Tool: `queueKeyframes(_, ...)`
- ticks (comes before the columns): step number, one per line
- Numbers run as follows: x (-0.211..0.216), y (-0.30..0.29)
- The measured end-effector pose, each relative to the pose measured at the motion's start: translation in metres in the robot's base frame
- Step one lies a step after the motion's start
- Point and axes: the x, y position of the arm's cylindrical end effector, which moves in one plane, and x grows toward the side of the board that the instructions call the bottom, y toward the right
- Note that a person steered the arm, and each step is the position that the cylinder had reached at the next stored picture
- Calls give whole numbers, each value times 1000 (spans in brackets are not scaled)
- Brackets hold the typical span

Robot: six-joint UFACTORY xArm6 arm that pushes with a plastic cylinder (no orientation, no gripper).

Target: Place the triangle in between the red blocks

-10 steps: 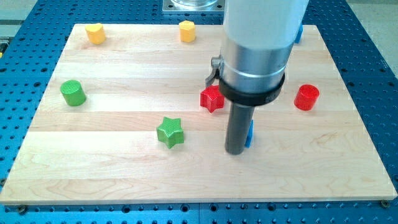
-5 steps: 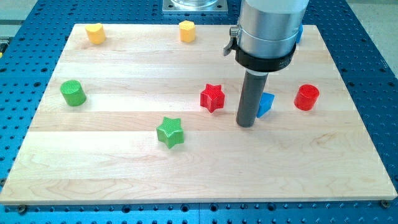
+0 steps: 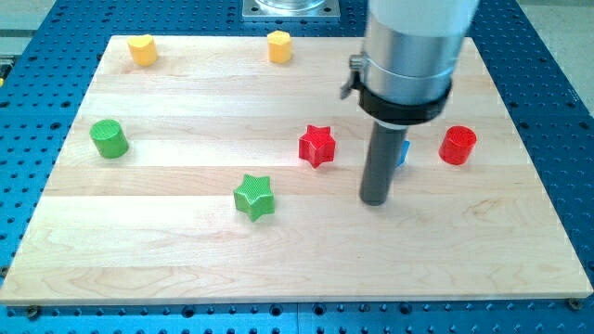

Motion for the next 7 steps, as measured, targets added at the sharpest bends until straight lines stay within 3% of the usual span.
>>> queueKeyframes(2, -59, 28)
queueKeyframes(7, -61, 28)
